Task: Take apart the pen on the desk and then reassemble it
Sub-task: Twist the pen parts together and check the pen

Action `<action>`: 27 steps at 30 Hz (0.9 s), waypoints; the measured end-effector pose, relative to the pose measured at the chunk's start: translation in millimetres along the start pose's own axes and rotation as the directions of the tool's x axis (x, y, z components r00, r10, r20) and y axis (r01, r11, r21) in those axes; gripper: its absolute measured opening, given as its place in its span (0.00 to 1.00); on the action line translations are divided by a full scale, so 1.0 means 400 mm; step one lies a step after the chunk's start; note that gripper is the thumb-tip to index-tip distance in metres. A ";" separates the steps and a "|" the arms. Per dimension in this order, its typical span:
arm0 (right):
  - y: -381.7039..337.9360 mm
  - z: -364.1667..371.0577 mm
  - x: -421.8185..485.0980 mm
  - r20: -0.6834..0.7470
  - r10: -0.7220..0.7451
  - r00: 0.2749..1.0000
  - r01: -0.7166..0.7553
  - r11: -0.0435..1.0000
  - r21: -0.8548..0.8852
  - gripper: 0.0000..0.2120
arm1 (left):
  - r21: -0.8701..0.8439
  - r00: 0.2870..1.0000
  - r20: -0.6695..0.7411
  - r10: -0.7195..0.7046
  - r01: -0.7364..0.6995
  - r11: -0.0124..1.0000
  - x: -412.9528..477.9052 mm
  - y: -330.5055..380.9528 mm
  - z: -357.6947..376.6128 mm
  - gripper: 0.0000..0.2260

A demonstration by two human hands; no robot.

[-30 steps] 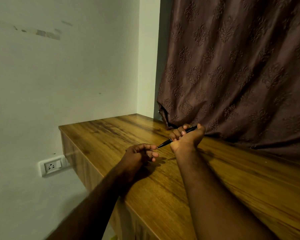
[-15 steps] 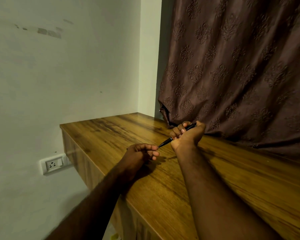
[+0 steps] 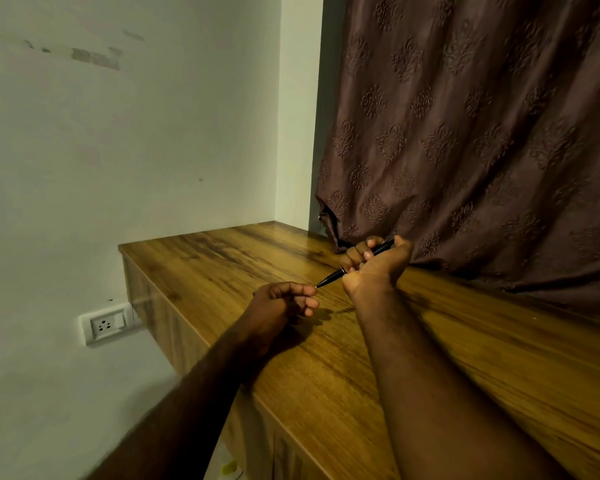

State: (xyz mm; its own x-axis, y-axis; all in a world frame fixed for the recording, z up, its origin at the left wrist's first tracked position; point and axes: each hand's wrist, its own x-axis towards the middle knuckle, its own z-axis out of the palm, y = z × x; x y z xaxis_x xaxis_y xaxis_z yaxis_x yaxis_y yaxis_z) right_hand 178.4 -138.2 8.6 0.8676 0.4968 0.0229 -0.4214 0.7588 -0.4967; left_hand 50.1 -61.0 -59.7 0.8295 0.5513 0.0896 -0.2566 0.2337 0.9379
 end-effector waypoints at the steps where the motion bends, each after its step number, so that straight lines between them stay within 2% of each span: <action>1: 0.001 0.001 0.001 -0.004 -0.001 1.000 0.001 1.000 -0.001 0.23 | -0.007 1.000 -0.001 0.000 0.000 1.000 0.000 0.000 0.000 0.10; 19: 0.000 0.003 -0.003 -0.012 -0.008 1.000 0.008 1.000 -0.025 0.21 | 0.039 1.000 0.014 0.025 -0.025 0.999 -0.005 0.003 0.001 0.11; 23: -0.002 0.004 0.000 0.012 -0.007 1.000 0.007 1.000 -0.023 0.22 | -0.017 1.000 0.022 0.015 -0.015 1.000 -0.007 0.004 0.004 0.12; 27: 0.004 0.010 -0.007 0.064 -0.016 0.998 0.025 0.989 -0.144 0.21 | 0.043 1.000 0.017 0.025 -0.026 0.999 -0.007 0.004 0.003 0.12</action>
State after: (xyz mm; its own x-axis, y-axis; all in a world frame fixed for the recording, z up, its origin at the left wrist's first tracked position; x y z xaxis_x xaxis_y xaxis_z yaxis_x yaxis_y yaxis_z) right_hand 174.3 -136.9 11.1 0.8552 0.5110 0.0866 -0.3571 0.7021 -0.6161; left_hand 48.1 -63.2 -58.1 0.8311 0.5432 0.1190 -0.2563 0.1843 0.9489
